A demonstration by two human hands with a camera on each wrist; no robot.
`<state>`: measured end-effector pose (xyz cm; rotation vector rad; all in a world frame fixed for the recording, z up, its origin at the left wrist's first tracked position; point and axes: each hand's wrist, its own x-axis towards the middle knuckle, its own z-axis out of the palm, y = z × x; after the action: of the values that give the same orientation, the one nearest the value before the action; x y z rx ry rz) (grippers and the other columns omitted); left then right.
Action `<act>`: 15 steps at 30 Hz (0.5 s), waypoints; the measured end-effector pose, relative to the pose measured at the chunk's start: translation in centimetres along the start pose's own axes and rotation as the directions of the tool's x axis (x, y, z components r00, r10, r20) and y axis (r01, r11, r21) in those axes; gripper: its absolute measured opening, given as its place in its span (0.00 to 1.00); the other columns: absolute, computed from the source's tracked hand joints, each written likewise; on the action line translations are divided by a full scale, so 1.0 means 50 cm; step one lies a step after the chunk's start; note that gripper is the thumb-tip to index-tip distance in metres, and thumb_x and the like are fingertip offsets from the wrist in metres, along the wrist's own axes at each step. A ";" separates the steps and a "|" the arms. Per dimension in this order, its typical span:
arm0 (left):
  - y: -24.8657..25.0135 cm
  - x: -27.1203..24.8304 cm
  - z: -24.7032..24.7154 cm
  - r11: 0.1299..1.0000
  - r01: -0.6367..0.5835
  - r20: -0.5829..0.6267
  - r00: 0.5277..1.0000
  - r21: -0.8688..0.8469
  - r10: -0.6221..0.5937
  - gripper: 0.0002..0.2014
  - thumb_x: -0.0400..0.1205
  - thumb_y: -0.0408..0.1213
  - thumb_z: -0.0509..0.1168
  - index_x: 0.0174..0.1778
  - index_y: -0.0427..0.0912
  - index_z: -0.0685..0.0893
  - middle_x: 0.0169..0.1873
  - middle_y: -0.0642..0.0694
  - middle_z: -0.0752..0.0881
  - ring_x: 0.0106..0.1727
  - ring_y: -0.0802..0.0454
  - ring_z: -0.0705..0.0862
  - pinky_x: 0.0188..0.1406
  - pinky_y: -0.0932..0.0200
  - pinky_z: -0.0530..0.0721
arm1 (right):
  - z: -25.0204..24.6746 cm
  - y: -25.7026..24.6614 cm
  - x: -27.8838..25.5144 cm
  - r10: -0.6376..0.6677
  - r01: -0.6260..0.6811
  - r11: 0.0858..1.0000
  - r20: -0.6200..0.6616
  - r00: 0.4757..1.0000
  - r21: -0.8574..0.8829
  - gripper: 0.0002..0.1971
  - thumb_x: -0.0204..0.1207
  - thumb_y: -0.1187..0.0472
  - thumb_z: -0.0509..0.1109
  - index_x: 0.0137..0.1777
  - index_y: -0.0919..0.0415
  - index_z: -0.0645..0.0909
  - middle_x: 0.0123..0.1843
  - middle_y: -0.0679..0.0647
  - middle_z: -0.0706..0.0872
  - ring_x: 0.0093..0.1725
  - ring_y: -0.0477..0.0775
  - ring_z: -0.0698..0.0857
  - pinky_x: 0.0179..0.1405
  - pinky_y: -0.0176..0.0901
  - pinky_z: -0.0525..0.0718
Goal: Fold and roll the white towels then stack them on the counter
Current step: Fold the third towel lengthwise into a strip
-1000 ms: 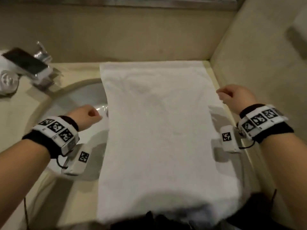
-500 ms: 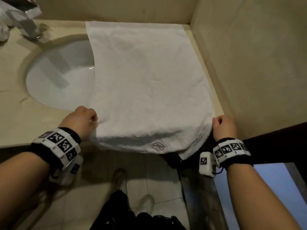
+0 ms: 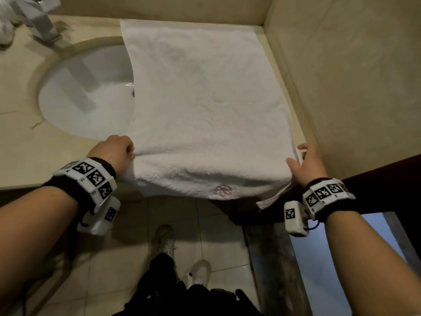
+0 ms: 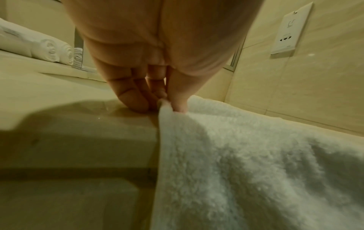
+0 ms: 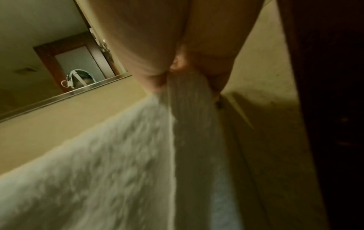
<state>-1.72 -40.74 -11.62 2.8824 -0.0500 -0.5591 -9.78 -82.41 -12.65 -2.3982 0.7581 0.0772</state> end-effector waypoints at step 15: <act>-0.010 0.000 0.007 1.000 0.014 -0.039 0.999 0.001 -0.014 0.09 0.82 0.37 0.60 0.54 0.37 0.79 0.56 0.33 0.79 0.54 0.33 0.79 0.51 0.48 0.76 | 0.147 0.075 -0.060 0.444 -0.429 0.774 0.086 0.892 0.465 0.28 0.71 0.70 0.70 0.69 0.64 0.64 0.68 0.67 0.75 0.65 0.63 0.77 0.66 0.51 0.75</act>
<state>-1.85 -40.32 -12.02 2.8961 -0.0249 -0.5051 -13.41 -79.09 -19.94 -1.7255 1.1894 0.0386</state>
